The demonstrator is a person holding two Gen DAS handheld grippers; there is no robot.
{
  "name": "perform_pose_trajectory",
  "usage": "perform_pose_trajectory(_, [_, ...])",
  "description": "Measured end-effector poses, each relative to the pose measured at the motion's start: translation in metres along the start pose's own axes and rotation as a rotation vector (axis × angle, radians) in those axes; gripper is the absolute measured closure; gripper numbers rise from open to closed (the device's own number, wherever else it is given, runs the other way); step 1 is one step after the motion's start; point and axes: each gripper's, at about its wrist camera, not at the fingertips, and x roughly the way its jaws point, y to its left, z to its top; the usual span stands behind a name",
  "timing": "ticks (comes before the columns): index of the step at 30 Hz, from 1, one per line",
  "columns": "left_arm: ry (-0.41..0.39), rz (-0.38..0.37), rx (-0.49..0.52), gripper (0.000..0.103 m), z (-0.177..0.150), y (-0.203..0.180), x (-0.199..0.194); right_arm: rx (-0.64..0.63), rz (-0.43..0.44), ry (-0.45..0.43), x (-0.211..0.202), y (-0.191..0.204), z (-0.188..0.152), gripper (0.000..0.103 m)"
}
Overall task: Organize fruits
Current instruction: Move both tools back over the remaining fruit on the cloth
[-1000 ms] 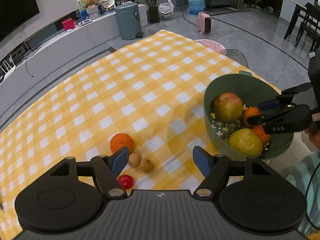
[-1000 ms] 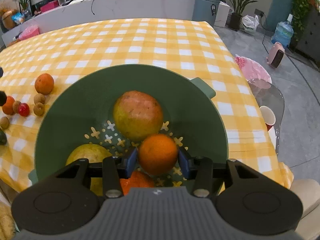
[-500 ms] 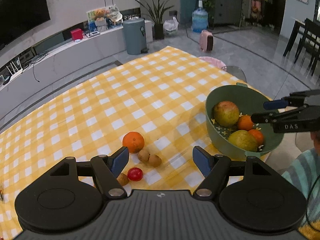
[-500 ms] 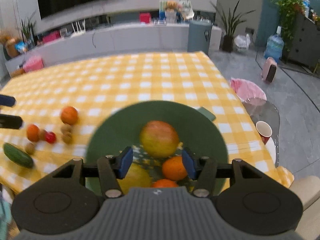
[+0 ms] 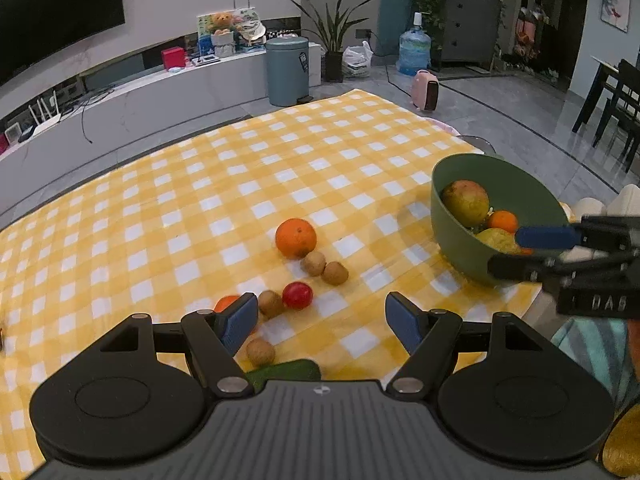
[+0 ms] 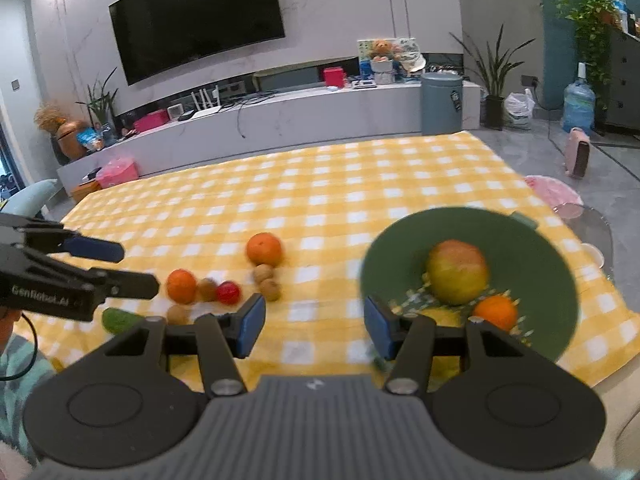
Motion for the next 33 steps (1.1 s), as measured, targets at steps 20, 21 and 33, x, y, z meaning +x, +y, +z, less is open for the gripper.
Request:
perform_pose_trajectory(20, [0.047, 0.074, -0.162, 0.031, -0.016, 0.061, 0.037, -0.058, 0.035, 0.101, 0.052, 0.027, -0.008, 0.057])
perform_pose_trajectory(21, [0.057, 0.074, -0.161, 0.032, -0.016, 0.063, 0.041, -0.059, 0.034, 0.104, 0.055, 0.028, -0.008, 0.057])
perform_pose_trajectory(33, [0.126, 0.033, -0.264, 0.037, -0.024, 0.091, 0.081, -0.059, 0.063, 0.123, 0.092, 0.028, -0.006, 0.056])
